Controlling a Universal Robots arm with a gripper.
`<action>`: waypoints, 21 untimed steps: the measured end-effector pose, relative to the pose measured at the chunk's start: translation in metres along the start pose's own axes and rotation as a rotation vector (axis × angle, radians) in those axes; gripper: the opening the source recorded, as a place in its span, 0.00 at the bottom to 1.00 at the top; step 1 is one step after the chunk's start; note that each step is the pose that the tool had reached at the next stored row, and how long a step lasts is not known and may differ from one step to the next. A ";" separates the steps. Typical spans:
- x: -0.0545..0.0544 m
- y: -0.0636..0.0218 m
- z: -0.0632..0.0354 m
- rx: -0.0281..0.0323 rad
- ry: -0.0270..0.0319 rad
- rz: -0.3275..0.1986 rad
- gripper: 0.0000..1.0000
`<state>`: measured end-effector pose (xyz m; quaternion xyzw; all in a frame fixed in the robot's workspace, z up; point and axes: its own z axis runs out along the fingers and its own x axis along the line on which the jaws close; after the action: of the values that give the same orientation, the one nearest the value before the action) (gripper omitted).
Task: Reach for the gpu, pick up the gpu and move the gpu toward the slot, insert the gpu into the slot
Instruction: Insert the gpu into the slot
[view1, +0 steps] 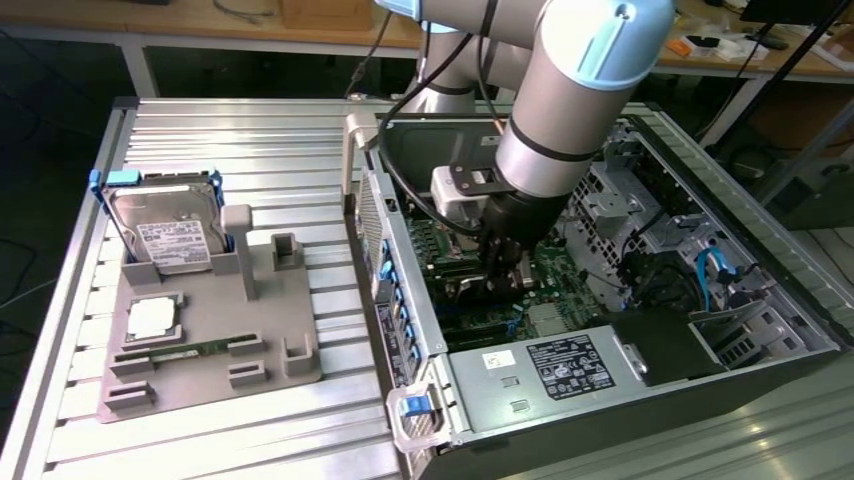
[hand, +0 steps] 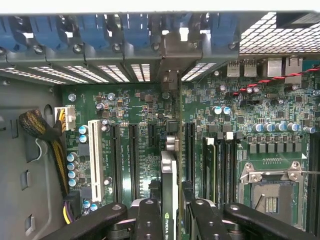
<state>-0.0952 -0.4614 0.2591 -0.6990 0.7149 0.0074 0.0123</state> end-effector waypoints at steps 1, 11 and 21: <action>0.000 0.0000 0.0007 0.0004 -0.0007 0.000 0.27; 0.000 0.0001 0.0044 -0.0002 0.0002 0.000 0.27; 0.000 0.0001 0.0051 0.0007 -0.0013 0.000 0.34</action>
<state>-0.0952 -0.4612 0.2540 -0.6989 0.7150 0.0077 0.0130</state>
